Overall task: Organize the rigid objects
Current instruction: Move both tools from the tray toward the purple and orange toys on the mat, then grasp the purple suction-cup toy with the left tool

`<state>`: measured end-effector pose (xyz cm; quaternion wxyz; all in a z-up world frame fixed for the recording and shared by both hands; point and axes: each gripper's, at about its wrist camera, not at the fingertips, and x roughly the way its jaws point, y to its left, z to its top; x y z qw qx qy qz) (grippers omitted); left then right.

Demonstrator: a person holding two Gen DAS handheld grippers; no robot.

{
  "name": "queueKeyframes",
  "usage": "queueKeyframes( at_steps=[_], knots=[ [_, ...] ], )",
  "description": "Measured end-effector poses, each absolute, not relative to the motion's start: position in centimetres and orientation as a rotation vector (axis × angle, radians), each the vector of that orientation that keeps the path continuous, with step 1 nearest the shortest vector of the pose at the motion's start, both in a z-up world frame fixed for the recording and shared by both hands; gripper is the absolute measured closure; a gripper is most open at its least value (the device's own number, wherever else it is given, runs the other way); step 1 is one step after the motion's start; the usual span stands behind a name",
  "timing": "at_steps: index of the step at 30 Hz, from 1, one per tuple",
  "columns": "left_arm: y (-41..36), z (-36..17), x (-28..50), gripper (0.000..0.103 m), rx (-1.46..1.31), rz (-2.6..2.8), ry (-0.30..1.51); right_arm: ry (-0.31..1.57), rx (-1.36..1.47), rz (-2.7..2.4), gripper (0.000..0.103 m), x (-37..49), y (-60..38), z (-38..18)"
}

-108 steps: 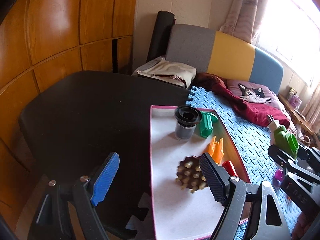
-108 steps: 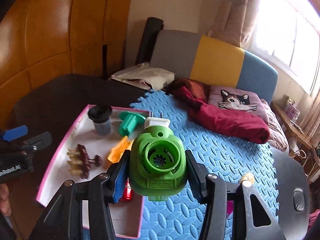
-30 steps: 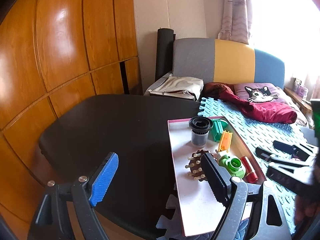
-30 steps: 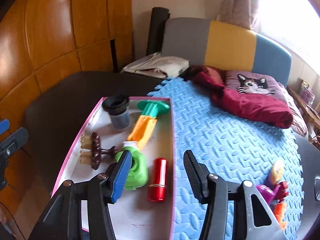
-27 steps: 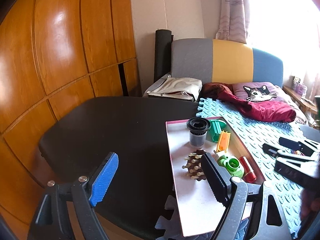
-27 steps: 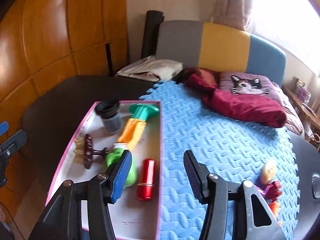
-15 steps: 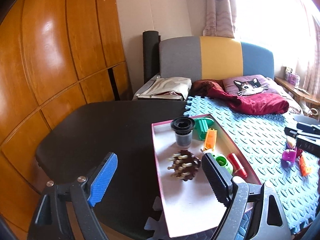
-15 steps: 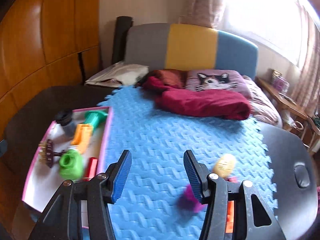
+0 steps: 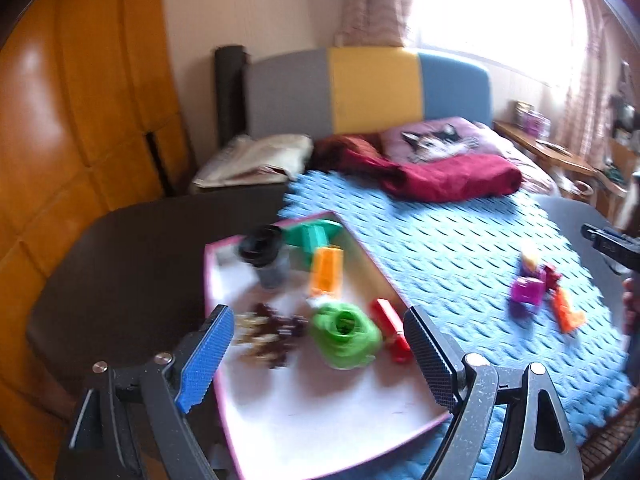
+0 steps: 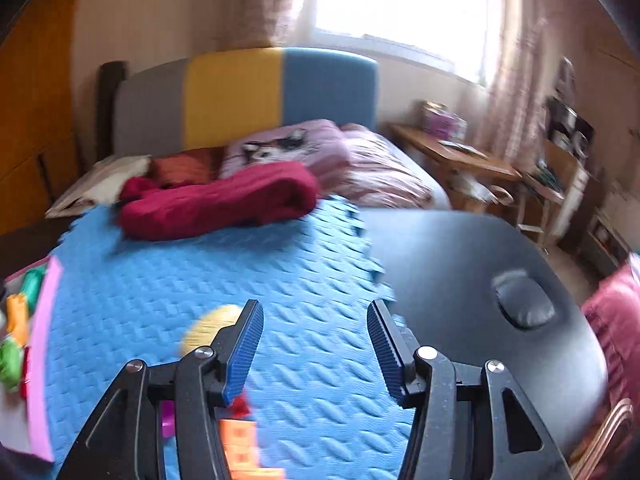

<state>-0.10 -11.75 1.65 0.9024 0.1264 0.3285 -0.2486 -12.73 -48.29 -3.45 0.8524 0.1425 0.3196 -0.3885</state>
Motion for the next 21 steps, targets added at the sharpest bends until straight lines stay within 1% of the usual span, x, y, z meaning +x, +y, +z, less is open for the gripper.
queueKeyframes(
  at_steps=[2, 5, 14, 21],
  knots=[
    [-13.3, 1.4, -0.4, 0.016, 0.275, -0.552, 0.694, 0.668, 0.46, -0.858, 0.048, -14.0, -50.7, -4.0],
    [-15.5, 1.1, -0.9, 0.016, 0.296, -0.605, 0.705, 0.661, 0.533, -0.862, 0.048, -14.6, -51.8, -4.5],
    [-22.0, -0.1, -1.6, 0.016, 0.34, -0.772, 0.768, 0.675, 0.51, -0.788, 0.048, -13.7, -50.4, -4.4],
    [-27.3, -1.4, -2.3, 0.016, 0.33, -0.919, 0.834, 0.663, 0.554, -0.765, 0.048, -13.9, -51.0, -4.6]
  ],
)
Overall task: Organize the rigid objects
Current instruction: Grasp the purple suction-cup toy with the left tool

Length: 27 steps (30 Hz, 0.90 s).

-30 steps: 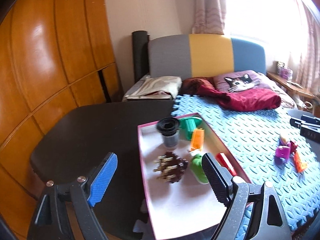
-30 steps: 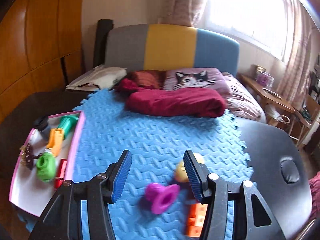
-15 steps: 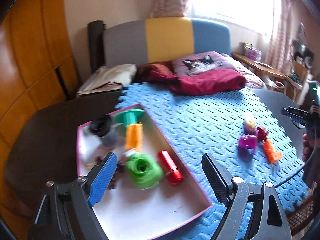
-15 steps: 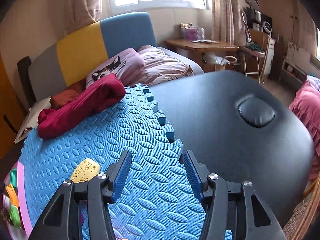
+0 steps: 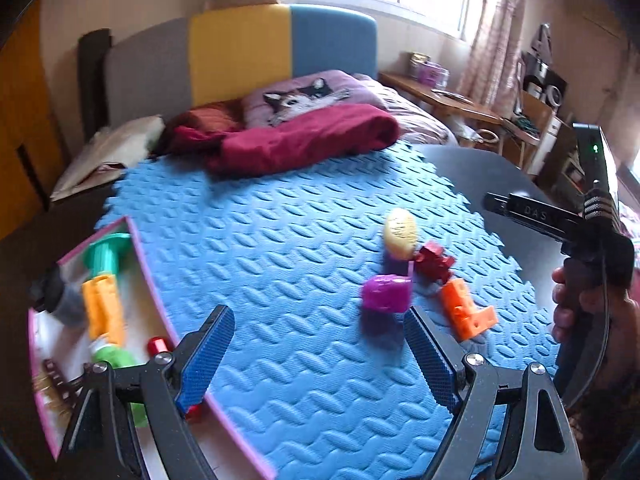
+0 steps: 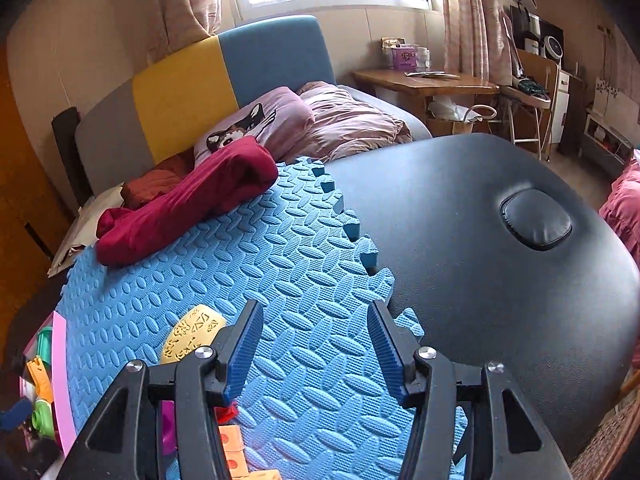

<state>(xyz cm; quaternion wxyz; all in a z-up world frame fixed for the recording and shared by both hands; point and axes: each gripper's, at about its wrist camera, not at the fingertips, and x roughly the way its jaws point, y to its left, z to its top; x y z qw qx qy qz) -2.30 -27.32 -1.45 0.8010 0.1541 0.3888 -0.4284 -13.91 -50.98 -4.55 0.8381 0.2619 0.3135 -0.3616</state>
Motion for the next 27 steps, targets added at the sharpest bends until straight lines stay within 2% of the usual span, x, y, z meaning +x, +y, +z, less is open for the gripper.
queueKeyframes(
  at_steps=[15, 16, 17, 18, 19, 24, 27],
  knots=[
    [-34.3, -5.8, -0.8, 0.018, 0.33, -0.995, 0.942, 0.668, 0.591, -0.706, 0.048, -13.5, -51.1, -4.8],
    [-34.5, -6.1, -0.6, 0.022, 0.329, -0.991, 0.95, 0.669, 0.592, -0.705, 0.048, -13.5, -51.1, -4.8],
    [-34.7, -6.5, -0.4, 0.038, 0.331, -0.987, 0.96, 0.672, 0.592, -0.705, 0.048, -13.4, -51.1, -4.9],
    [-34.9, -7.2, -0.2, 0.05, 0.332, -0.986, 0.986, 0.674, 0.592, -0.704, 0.048, -13.3, -51.2, -4.9],
    [-34.9, -7.7, 0.0, 0.057, 0.307, -1.001, 1.007, 0.676, 0.59, -0.701, 0.048, -13.3, -51.2, -4.9],
    [-34.6, -7.9, -0.2, 0.057, 0.282, -1.015, 0.99, 0.688, 0.577, -0.697, 0.048, -12.9, -51.0, -5.1],
    [-34.5, -7.9, -0.2, 0.053, 0.289, -1.017, 0.976, 0.693, 0.576, -0.698, 0.048, -12.9, -51.0, -5.1]
  ],
)
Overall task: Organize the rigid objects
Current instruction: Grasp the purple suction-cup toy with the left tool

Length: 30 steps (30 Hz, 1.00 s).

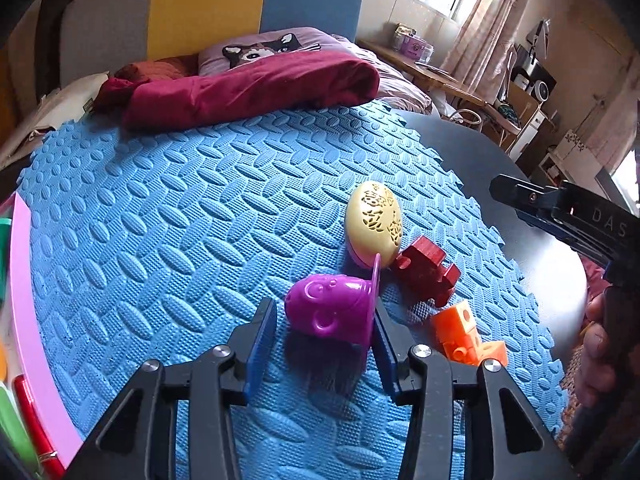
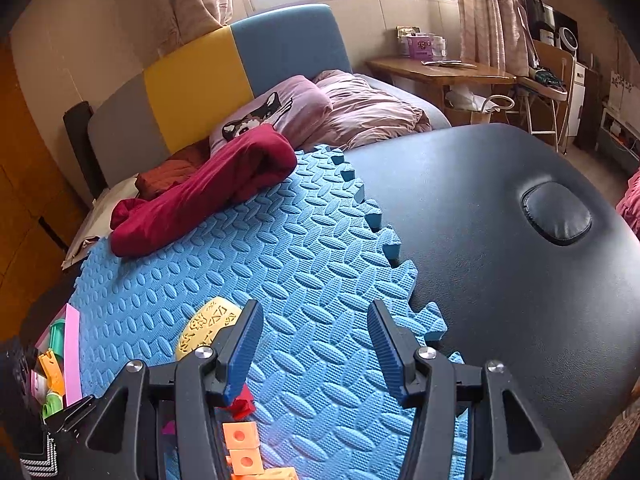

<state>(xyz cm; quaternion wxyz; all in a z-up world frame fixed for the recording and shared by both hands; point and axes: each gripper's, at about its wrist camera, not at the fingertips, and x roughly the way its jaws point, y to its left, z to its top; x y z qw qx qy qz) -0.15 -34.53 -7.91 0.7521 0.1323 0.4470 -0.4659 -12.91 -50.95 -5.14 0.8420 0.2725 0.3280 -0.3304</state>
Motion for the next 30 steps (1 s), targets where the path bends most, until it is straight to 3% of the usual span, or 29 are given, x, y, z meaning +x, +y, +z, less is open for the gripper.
queueKeyframes(
  at_steps=[9, 12, 18, 24, 25, 27, 28, 30],
  knots=[
    [-33.7, -7.8, -0.3, 0.052, 0.285, -0.992, 0.941, 0.732, 0.576, -0.696, 0.048, -12.6, -51.0, -5.7],
    [-33.5, -7.8, -0.6, 0.058, 0.307, -0.981, 0.914, 0.748, 0.57, -0.693, 0.048, -12.3, -50.9, -5.9],
    [-33.6, -7.6, -2.2, 0.086, 0.406, -0.932, 0.819, 0.78, 0.56, -0.698, 0.048, -12.0, -50.9, -6.4],
    [-32.8, -7.8, -1.5, 0.087, 0.381, -0.933, 0.825, 0.792, 0.551, -0.697, 0.048, -11.8, -50.9, -6.5],
    [-32.5, -7.8, -1.3, 0.084, 0.365, -0.935, 0.84, 0.793, 0.551, -0.699, 0.048, -11.8, -50.9, -6.6],
    [-31.9, -7.9, -0.7, 0.06, 0.331, -0.939, 0.893, 0.793, 0.554, -0.701, 0.048, -11.9, -50.9, -6.6],
    [-31.5, -7.9, -0.7, 0.043, 0.321, -0.938, 0.911, 0.794, 0.555, -0.702, 0.048, -11.9, -51.0, -6.6],
    [-30.6, -7.8, -0.9, 0.042, 0.303, -0.943, 0.917, 0.797, 0.556, -0.7, 0.048, -11.8, -51.0, -6.7]
  ],
)
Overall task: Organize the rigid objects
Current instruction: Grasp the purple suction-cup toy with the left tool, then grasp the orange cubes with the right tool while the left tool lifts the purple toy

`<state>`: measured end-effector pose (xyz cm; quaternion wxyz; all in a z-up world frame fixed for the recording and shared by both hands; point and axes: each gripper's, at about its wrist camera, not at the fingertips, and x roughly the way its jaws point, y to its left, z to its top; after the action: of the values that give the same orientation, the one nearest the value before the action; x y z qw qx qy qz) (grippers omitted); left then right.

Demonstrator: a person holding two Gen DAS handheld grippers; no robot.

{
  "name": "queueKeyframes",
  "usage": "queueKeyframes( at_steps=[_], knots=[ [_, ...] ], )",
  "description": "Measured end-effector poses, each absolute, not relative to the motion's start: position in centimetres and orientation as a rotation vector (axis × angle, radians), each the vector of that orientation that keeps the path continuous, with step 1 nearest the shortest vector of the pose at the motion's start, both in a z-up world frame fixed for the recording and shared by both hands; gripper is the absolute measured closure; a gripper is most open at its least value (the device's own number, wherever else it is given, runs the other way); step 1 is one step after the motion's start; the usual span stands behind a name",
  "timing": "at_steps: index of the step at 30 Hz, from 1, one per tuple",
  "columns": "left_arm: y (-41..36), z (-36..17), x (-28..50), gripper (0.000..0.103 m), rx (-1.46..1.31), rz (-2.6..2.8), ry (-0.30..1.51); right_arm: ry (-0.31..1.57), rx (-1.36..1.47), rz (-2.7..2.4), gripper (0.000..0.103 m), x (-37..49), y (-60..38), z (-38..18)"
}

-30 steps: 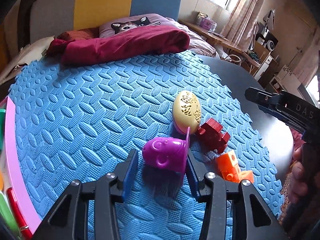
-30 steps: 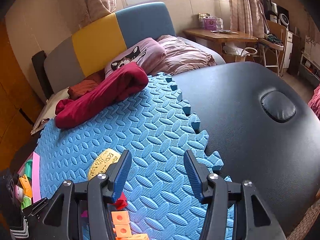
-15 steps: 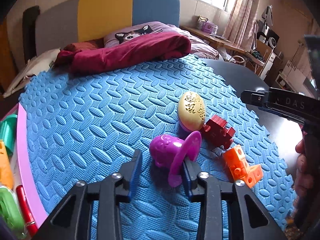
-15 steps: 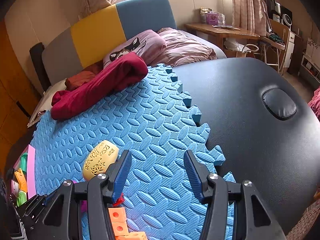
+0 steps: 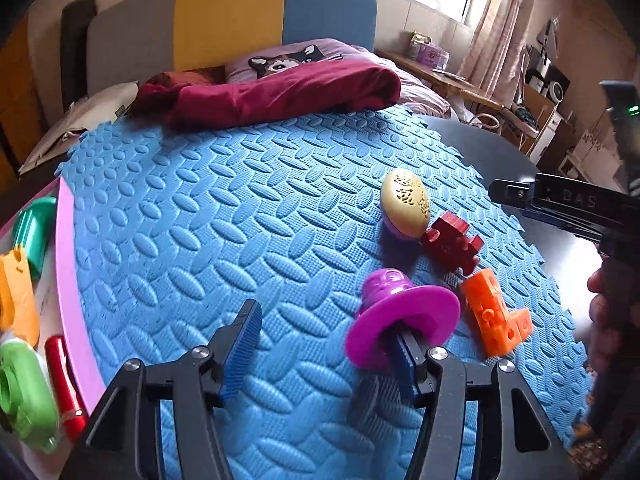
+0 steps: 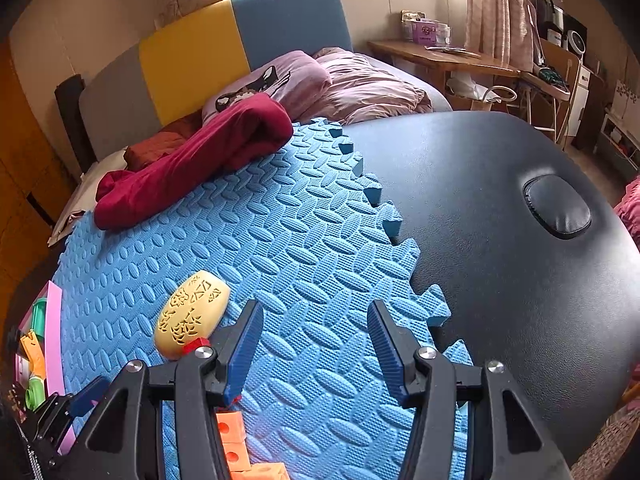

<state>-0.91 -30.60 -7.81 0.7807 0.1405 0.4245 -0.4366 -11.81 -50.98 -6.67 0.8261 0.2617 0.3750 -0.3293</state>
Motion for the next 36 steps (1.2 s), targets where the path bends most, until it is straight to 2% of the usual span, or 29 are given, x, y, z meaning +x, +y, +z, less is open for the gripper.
queueKeyframes(
  at_steps=[7, 9, 11, 16, 18, 19, 28, 36],
  knots=[
    [-29.4, -6.4, -2.6, 0.041, 0.296, -1.012, 0.904, 0.789, 0.556, -0.696, 0.048, -11.9, -50.9, -6.5],
    [-29.5, -6.2, -2.8, 0.039, 0.285, -1.022, 0.914, 0.787, 0.561, -0.696, 0.048, -12.0, -51.0, -6.5],
    [-30.0, -5.8, -3.1, 0.029, 0.282, -1.043, 0.908, 0.787, 0.566, -0.693, 0.048, -12.1, -51.0, -6.5],
    [-32.2, -5.4, -4.3, 0.026, 0.361, -1.051, 0.868, 0.78, 0.579, -0.694, 0.048, -12.3, -51.2, -6.4],
    [-32.8, -6.0, -3.8, 0.03, 0.379, -1.041, 0.883, 0.778, 0.586, -0.696, 0.048, -12.4, -51.3, -6.4],
    [-33.0, -6.5, -3.5, 0.045, 0.39, -1.03, 0.897, 0.776, 0.589, -0.694, 0.048, -12.4, -51.3, -6.4],
    [-31.3, -7.0, -3.5, 0.045, 0.372, -1.011, 0.878, 0.801, 0.589, -0.657, 0.048, -12.0, -51.0, -6.8],
    [-28.2, -5.2, -3.5, 0.045, 0.334, -0.978, 0.84, 0.908, 0.665, -0.461, 0.048, -10.9, -49.0, -8.6]
  ],
)
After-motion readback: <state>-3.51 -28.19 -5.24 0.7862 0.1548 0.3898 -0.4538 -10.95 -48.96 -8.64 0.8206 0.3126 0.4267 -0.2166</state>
